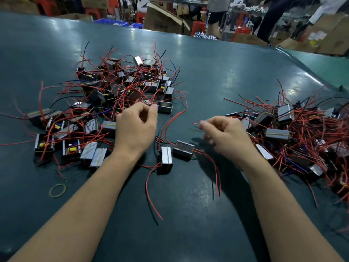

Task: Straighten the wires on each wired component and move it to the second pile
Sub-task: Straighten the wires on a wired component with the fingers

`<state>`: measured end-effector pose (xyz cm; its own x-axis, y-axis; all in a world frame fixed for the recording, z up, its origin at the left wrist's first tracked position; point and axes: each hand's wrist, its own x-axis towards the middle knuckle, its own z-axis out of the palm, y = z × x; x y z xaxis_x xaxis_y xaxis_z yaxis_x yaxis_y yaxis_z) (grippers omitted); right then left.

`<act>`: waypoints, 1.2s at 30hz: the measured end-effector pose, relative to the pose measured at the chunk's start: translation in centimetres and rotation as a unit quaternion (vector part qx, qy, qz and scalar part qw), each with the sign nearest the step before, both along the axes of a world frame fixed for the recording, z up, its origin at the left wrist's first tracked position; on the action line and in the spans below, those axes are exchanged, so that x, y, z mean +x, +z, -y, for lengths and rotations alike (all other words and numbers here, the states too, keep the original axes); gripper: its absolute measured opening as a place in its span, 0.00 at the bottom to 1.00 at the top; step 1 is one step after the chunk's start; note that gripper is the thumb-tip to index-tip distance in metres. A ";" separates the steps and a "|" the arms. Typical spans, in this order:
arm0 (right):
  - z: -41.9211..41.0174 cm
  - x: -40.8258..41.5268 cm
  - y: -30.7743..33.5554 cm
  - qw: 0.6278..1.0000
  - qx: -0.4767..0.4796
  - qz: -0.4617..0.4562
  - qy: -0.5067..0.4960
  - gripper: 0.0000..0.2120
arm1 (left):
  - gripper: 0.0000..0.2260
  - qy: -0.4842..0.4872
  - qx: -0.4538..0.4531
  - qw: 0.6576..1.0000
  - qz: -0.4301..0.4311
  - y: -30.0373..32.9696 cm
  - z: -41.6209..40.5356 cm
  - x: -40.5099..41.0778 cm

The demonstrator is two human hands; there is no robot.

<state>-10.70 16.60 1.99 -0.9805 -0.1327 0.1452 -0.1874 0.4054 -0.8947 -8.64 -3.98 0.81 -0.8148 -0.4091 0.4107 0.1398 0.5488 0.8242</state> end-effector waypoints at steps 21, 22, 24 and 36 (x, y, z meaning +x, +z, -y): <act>5.0 -0.5 -0.5 0.987 0.114 0.076 0.078 0.06 | 0.01 -0.121 0.072 0.990 -0.025 0.3 -0.9 0.5; 4.7 -0.5 -0.5 0.989 0.101 0.082 0.068 0.07 | 0.00 -0.112 0.074 0.991 -0.028 0.3 -0.9 0.5; 4.0 -0.3 -0.3 0.994 0.047 0.091 0.046 0.07 | 0.01 -0.106 0.092 0.990 -0.024 0.3 -1.0 0.5; 4.8 -0.2 0.1 0.973 -0.115 0.193 0.057 0.15 | 0.02 -0.151 0.199 0.968 0.006 -0.4 -2.5 0.3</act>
